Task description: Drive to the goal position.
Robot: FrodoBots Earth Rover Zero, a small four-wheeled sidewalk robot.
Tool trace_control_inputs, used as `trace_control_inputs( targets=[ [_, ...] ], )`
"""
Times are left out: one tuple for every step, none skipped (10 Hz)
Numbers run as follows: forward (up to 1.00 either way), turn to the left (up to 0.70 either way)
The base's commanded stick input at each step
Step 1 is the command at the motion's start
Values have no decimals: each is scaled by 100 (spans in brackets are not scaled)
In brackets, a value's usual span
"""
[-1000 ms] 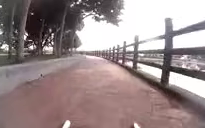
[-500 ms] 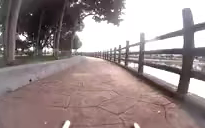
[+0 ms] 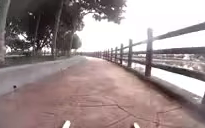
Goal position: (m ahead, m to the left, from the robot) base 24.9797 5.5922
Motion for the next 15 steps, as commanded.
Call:
trace_control_inputs(
  targets=[
    [100,0],
    [100,0],
    [100,0],
    [100,0],
    [100,0],
    [100,0],
    [100,0],
    [100,0],
    [100,0],
    [100,0],
    [100,0],
    [100,0],
    [100,0],
    [100,0],
    [100,0]
  ],
)
